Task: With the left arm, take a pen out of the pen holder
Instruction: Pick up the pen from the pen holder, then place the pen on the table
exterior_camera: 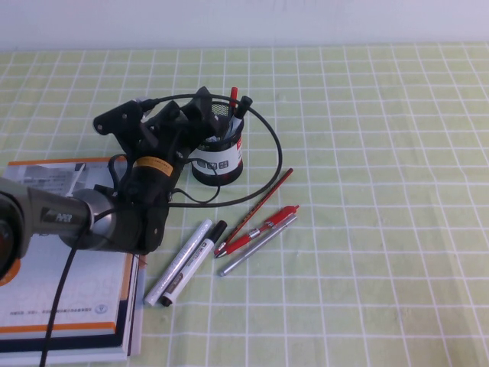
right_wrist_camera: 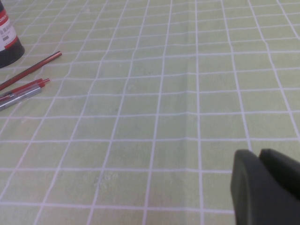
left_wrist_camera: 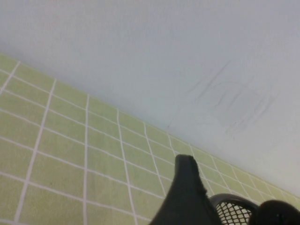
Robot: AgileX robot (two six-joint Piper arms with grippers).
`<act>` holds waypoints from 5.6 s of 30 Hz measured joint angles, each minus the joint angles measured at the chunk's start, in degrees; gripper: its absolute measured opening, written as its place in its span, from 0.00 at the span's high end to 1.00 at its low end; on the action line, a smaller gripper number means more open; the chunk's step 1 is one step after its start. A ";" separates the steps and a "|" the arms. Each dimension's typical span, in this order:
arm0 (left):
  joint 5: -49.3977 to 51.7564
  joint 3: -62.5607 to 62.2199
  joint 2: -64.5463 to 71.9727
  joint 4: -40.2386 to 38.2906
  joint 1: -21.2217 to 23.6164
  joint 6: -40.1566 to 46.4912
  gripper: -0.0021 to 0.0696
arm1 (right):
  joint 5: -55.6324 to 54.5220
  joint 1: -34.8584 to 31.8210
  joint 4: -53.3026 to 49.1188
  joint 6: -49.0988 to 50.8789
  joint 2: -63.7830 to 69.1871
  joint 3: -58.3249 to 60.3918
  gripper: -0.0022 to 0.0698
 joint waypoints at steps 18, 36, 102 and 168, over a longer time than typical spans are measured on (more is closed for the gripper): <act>0.00 0.00 0.00 0.00 0.46 0.00 0.85 | 0.00 0.00 0.00 0.00 0.00 0.00 0.99; 7.03 0.00 -7.09 3.27 0.46 7.42 0.85 | 0.00 0.00 0.00 0.00 0.00 0.00 0.99; 128.04 -38.99 -11.11 8.46 -14.86 36.95 0.85 | 0.00 0.00 0.00 0.00 0.00 0.00 0.99; 118.95 -49.32 8.50 7.28 -15.56 47.99 0.54 | 0.00 0.00 0.00 0.00 0.00 0.00 0.99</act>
